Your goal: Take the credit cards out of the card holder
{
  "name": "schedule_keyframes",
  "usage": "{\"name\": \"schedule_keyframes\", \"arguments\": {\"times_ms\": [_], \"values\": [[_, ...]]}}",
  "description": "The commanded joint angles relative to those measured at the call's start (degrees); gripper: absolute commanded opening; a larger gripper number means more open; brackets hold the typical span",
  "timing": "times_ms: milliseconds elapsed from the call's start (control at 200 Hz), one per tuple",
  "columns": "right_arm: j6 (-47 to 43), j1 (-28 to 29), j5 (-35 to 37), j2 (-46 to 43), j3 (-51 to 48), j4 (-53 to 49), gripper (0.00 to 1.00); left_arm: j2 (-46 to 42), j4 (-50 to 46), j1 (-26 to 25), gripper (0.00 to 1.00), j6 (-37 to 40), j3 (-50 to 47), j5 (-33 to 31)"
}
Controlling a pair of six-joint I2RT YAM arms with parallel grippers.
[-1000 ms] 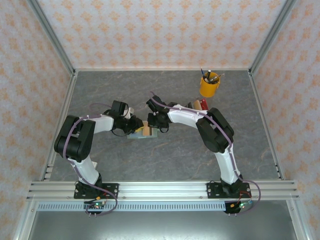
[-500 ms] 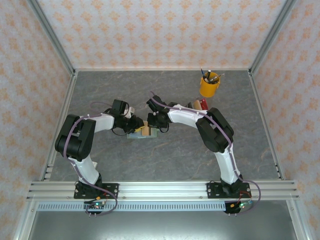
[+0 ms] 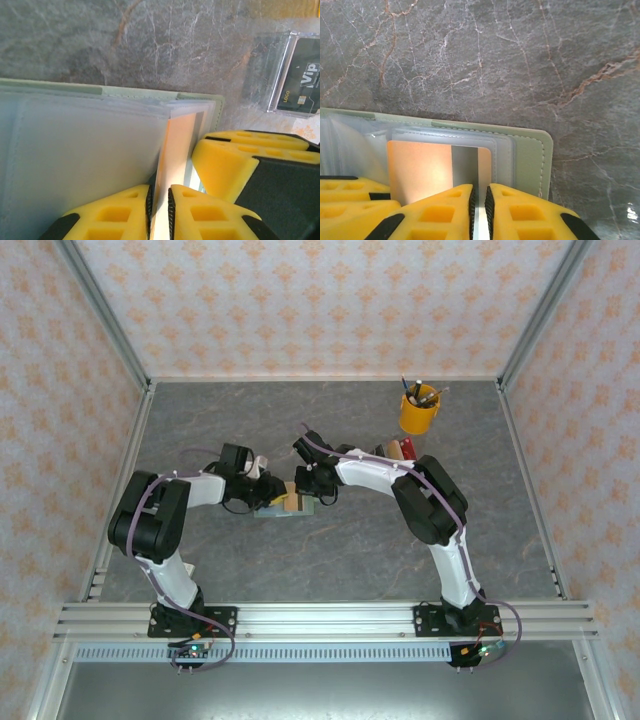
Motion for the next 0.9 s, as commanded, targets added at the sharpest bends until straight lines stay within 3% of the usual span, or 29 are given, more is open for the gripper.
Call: {"name": "schedule_keyframes", "arguments": {"times_ms": [0,525,891], "values": [[-0.2,0.4,1.8,4.2,-1.8,-5.8,0.18,-2.9,1.5,-0.1,0.18,-0.7,-1.5,3.0],[-0.1,0.4,2.1,4.6,-1.9,-5.8,0.18,-4.9,2.7,0.3,0.10,-0.7,-2.6,4.1],[-0.8,0.4,6.1,5.2,-1.1,-8.2,0.18,-8.3,6.2,1.5,0.05,-2.4,-5.2,5.7]]}}
